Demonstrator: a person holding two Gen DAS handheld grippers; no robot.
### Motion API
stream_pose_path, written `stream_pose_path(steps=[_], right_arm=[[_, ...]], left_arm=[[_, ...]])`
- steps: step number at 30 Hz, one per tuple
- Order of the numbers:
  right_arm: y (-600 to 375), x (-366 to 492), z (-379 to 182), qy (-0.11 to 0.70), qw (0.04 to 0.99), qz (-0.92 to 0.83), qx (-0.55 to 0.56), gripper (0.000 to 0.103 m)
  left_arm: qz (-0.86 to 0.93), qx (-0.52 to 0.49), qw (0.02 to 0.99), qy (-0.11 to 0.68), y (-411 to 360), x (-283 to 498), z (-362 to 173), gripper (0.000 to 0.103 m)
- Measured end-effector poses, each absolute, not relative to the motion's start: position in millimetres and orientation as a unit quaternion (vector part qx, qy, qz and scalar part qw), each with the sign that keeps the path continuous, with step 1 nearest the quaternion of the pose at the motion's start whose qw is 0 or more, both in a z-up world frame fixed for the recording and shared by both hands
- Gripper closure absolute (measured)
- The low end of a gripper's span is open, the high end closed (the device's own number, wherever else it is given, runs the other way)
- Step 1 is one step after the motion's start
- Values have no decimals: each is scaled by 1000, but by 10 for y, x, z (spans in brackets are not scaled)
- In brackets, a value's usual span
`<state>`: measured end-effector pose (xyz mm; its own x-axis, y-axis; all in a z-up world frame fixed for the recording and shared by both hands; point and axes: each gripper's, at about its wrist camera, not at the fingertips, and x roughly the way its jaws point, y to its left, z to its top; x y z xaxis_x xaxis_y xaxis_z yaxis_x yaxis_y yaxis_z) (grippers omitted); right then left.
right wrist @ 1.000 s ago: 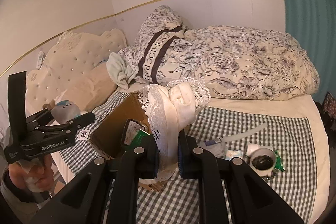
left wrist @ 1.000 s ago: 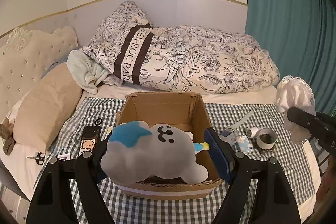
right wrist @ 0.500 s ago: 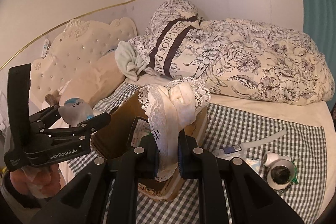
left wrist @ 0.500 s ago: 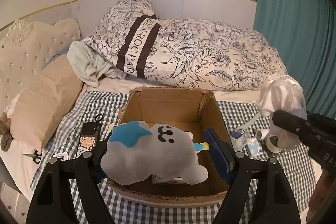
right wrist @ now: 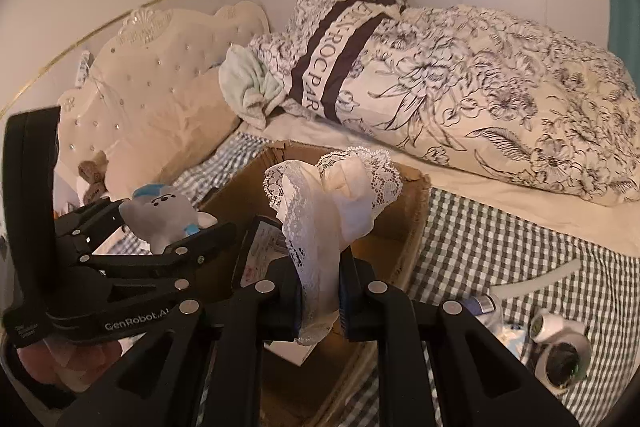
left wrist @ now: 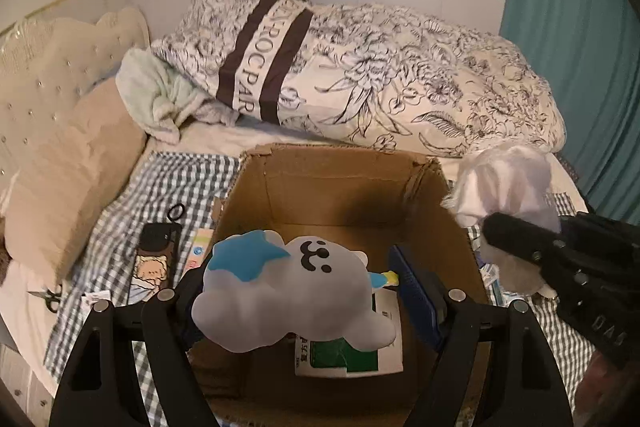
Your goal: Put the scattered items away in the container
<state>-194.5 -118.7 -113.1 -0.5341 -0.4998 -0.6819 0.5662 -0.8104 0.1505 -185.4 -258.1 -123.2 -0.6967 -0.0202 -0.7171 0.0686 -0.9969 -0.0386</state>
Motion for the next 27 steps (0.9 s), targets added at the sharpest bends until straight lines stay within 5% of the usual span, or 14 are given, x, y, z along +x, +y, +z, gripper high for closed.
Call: stream_pose_path(steps=[27], right_arm=[[-1691,-2743,-1725,114,288,-833,458,87]], left_arm=[[-886,458,42,56,-2826,-2544,-1658,22]])
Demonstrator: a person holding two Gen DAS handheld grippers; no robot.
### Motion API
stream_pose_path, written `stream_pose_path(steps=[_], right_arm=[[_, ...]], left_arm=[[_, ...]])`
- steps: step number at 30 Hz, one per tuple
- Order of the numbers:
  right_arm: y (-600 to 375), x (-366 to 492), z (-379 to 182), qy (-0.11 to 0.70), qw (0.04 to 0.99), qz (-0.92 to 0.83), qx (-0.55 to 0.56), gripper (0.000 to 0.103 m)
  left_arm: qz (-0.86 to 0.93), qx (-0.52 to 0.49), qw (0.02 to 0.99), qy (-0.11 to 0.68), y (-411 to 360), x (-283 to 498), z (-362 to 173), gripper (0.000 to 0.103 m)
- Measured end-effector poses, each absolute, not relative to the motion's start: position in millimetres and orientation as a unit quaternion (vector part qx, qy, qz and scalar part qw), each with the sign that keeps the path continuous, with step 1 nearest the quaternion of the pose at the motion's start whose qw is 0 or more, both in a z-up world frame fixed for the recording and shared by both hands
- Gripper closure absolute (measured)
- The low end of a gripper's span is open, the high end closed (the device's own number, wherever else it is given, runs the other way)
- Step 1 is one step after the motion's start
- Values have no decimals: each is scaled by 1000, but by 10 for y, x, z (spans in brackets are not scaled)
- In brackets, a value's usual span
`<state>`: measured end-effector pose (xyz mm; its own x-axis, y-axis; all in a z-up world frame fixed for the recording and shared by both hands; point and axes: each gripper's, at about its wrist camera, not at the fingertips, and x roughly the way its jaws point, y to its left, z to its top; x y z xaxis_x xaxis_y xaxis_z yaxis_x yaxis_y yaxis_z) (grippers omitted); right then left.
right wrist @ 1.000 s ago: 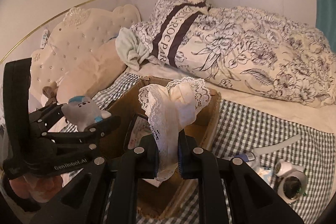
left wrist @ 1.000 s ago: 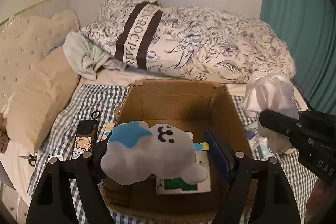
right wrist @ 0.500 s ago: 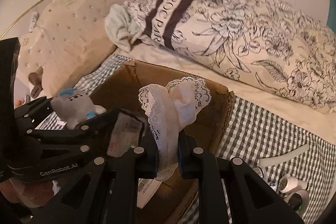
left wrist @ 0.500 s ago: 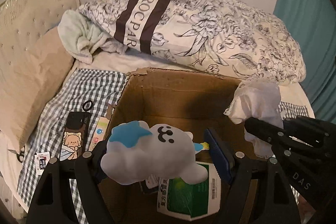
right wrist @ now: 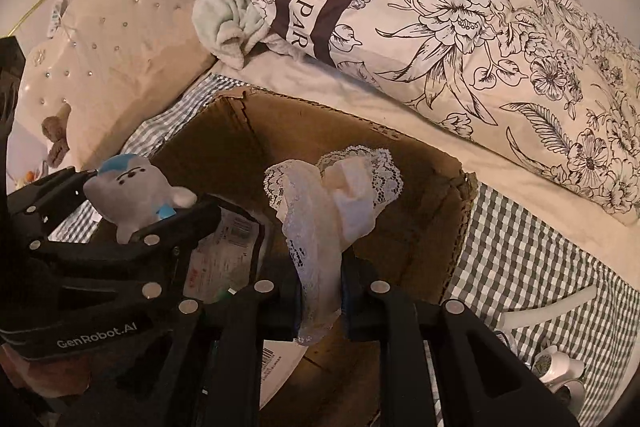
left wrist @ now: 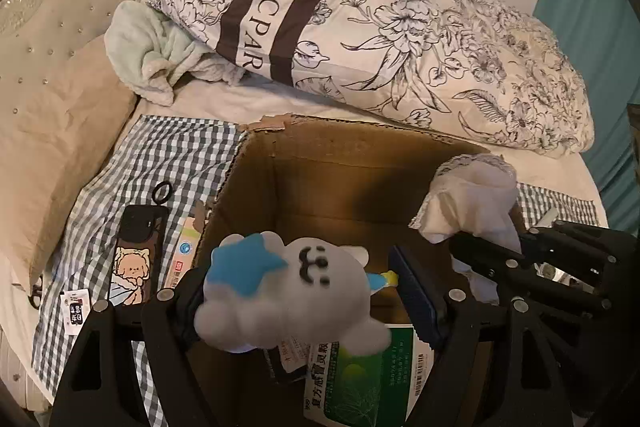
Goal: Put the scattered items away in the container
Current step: 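Lower the plush toy and lace cloth into the box and open both tools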
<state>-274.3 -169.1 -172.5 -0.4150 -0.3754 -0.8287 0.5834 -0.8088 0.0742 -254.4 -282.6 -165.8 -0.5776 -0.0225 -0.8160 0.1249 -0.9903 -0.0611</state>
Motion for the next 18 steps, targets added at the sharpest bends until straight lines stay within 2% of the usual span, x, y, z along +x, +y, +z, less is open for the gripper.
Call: stream_pose_path(steps=[3,5,7,11,18], right_arm=[[-1683,-2729,-1700,120,281,-838,453,77],[-1647,-2718,-1666,120,273,-843,447,66],[-1591,-2709,-1616,106,276,-846,444,61],[-1538,-2665,-1492,97,280,-850,436,53],[-1423,-2520,-1207,83,282,-864,409,45]], left_arm=[[-884,461,43,61,-2847,-2540,-1658,21],[-882,465,50,57,-2852,-2539,-1646,21],[-883,464,53,54,-2842,-2528,-1609,19],[-888,454,57,51,-2810,-2477,-1472,18],[-899,430,56,52,-2761,-2327,-1185,14]])
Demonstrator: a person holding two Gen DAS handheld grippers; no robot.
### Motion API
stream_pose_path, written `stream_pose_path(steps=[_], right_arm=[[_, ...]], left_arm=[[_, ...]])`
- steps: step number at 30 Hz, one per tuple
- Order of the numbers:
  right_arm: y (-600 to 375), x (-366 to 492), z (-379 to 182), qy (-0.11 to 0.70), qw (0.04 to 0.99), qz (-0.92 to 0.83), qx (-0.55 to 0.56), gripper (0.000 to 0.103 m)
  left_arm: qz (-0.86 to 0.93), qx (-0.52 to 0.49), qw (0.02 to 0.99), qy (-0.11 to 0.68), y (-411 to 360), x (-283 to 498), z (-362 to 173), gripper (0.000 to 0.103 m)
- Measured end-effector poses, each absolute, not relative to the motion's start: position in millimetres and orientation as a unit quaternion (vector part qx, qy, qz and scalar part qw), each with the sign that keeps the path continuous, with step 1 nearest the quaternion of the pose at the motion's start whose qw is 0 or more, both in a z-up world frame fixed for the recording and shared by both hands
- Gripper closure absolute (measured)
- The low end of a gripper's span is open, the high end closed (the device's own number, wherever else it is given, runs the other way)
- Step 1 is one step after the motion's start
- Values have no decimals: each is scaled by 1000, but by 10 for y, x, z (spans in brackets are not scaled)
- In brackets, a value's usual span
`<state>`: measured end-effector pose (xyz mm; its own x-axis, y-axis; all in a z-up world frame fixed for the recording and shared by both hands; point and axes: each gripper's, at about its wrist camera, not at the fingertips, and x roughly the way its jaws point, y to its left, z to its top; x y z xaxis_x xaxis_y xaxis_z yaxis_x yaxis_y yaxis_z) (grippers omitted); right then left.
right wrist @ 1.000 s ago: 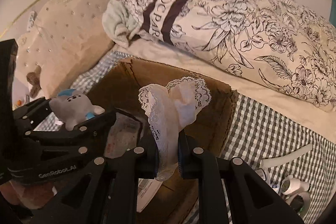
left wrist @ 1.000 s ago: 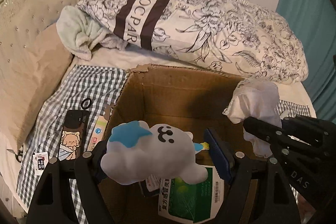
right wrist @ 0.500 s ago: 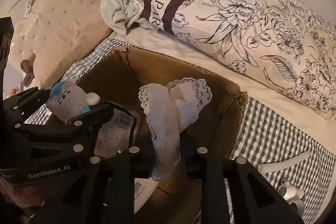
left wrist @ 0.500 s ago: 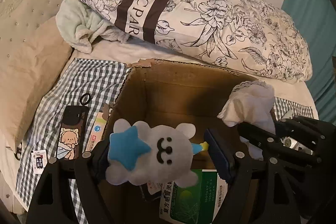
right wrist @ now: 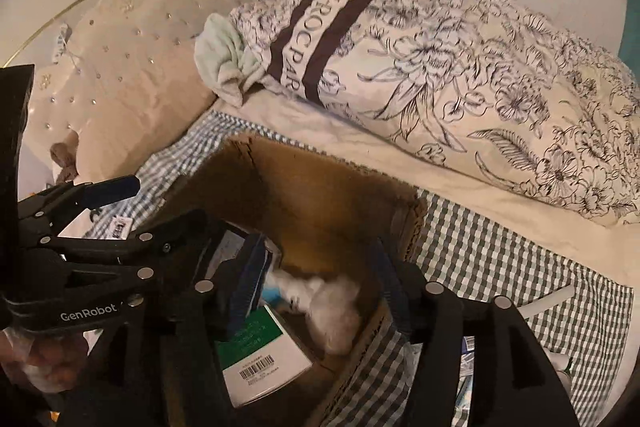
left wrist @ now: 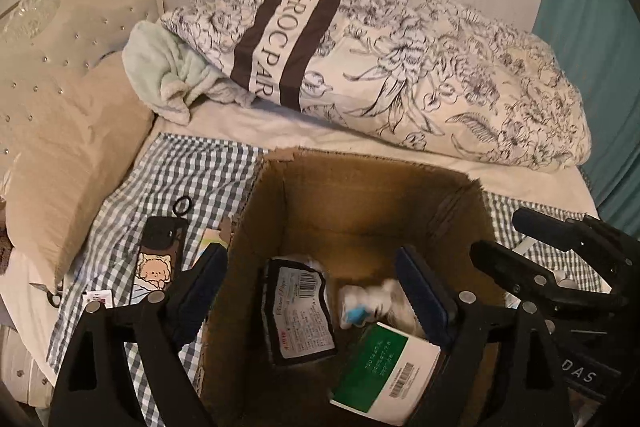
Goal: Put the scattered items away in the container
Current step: 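Lower the plush toy and lace cloth into the box and open both tools, then move both tools back toward the remaining items on the gingham sheet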
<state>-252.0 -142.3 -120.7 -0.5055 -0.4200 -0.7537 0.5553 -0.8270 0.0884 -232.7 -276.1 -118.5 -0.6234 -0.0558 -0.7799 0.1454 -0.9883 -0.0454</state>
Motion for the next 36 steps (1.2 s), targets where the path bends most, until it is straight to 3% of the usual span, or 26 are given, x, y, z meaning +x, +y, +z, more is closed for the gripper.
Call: stream_pose_path(steps=[15,20,36], right_arm=[[-856,-2108,-717,76,256,-892,364,37],[-573,-1934,-531,76,242,-904,343,18],[183,-1417,-113,64,186,-940,280,0]], left_arm=[[-926,372,52,43,-2527,-1872,-545,9],[-938,339,49,56,-2403,-1669,-339,2],[-963,262,47,50,-1917,-1178,92,0]])
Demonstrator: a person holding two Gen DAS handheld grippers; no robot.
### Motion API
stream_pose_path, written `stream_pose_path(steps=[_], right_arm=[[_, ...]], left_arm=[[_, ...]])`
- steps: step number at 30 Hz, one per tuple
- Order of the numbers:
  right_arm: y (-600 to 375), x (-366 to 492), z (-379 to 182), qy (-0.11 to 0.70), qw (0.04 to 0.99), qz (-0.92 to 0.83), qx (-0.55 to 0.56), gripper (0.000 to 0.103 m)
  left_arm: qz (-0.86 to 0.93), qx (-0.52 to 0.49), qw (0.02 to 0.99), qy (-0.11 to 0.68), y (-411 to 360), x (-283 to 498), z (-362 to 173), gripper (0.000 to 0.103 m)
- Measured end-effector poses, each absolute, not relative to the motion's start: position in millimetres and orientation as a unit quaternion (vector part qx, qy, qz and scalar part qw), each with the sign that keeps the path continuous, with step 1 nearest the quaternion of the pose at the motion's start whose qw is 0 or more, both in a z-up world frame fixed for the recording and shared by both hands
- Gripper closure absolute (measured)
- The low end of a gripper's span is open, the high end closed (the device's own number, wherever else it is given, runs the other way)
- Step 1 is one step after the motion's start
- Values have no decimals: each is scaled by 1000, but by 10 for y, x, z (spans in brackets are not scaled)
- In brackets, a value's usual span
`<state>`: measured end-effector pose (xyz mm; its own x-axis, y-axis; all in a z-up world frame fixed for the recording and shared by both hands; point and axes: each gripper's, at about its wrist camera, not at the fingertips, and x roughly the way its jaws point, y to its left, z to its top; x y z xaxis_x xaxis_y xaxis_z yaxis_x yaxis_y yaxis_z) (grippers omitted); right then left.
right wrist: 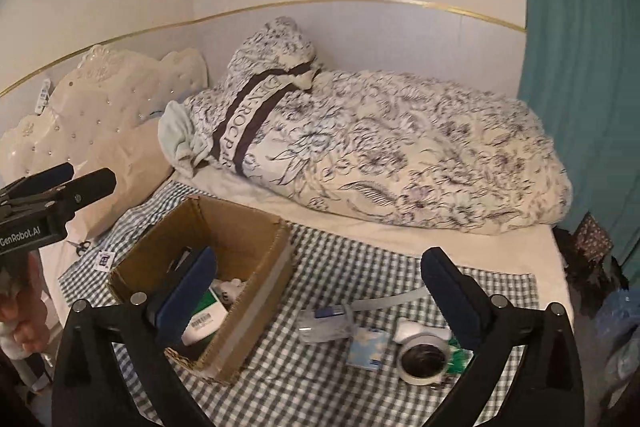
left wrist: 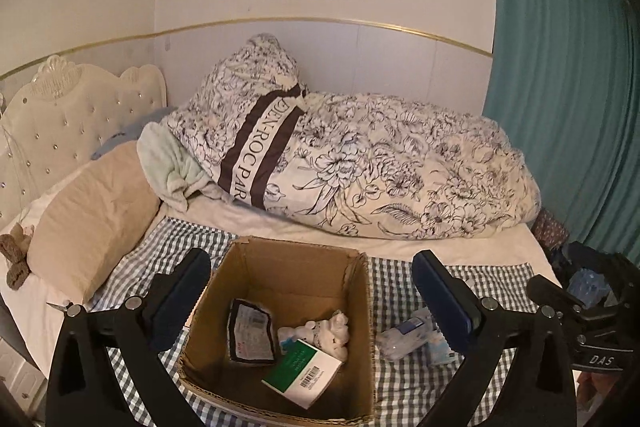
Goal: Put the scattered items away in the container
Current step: 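Move both tools back toward the remaining items on the gingham sheet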
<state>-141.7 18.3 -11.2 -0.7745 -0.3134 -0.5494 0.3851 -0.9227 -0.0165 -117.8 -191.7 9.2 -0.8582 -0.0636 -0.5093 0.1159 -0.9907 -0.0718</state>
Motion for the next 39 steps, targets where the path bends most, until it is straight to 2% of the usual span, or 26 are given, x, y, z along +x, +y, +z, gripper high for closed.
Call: stream_pose_path(steps=[14,22,30,39], right_arm=[[918,-1002,59,69,154,-951,260,0],[1380,-934,41,48,129,-955,262,0],[1660,-1005,-88,37,116,-954,274,0],[1915,-1241,-520,9,106,-942,319,0]], left_arm=[[-970,237,15,46,-1332,-953,204,0],[-972,233,-10,17,-954,-963,207,0],[-966,258,-23,4,-625,-1131,-26,0],[-953,302,-34,-15,-360,-1449,-458,0]])
